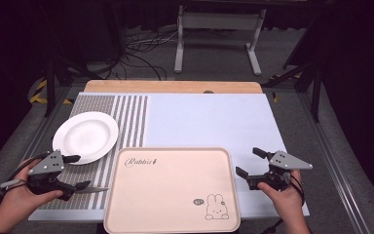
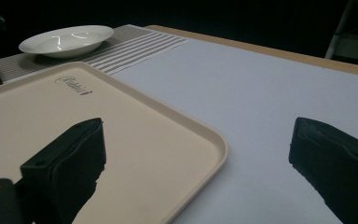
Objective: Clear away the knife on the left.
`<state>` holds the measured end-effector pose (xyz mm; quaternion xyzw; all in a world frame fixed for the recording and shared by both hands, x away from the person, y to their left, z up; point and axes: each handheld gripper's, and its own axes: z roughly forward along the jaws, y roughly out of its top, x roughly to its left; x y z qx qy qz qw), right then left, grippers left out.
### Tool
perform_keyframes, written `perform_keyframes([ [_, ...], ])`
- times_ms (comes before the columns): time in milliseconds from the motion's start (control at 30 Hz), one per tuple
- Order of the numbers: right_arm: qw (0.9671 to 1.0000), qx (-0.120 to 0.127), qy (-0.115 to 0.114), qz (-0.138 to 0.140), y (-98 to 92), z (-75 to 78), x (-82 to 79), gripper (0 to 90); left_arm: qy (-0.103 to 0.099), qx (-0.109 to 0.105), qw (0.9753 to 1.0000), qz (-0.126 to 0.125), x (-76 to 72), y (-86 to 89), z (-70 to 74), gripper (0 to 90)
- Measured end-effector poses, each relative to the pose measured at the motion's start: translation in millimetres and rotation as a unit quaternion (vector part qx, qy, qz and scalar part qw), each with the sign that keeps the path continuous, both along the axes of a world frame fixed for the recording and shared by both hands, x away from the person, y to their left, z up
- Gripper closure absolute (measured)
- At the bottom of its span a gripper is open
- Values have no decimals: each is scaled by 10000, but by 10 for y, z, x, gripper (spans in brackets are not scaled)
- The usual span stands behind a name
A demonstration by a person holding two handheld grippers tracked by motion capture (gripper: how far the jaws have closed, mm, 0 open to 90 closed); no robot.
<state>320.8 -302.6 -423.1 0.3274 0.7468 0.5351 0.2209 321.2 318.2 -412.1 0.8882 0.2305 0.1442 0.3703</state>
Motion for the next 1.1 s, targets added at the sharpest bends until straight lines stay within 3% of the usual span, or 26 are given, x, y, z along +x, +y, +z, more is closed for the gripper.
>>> perform_keyframes([
  [167, 10000, 17, 15, -6, -5, -8, 2, 49, 75, 109, 9999, -96, 36, -15, 28, 108],
  [400, 10000, 28, 40, 7, -13, -18, 11, 49, 298, 672, 9968, -303, 83, -61, 87, 111],
  [500, 10000, 27, 43, 4, -13, -26, 11, 48, 334, 779, 9958, -338, 95, -80, 83, 111],
  [567, 10000, 27, 57, 6, -11, -31, 10, 49, 350, 1006, 9935, -395, 106, -100, 87, 113],
  [767, 10000, 22, 68, 15, -7, -34, 13, 48, 480, 1402, 9875, -532, 124, -120, 84, 115],
  [833, 10000, 18, 64, 23, -7, -37, 16, 48, 575, 1517, 9848, -617, 135, -112, 85, 126],
  [867, 10000, 26, 72, 36, -7, -39, 17, 50, 575, 1517, 9848, -617, 135, -112, 85, 140],
  [933, 9999, 55, 97, 75, -7, -42, 16, 53, 658, 1642, 9816, -714, 159, -104, 94, 152],
  [967, 9999, 55, 97, 75, -7, -42, 16, 53, 658, 1642, 9816, -714, 159, -104, 94, 159],
  [1067, 9999, 67, 108, 84, -4, -42, 15, 53, 757, 1843, 9767, -798, 173, -103, 95, 161],
  [1100, 9999, 69, 93, 91, -5, -41, 15, 53, 796, 2004, 9726, -867, 177, -102, 86, 176],
])
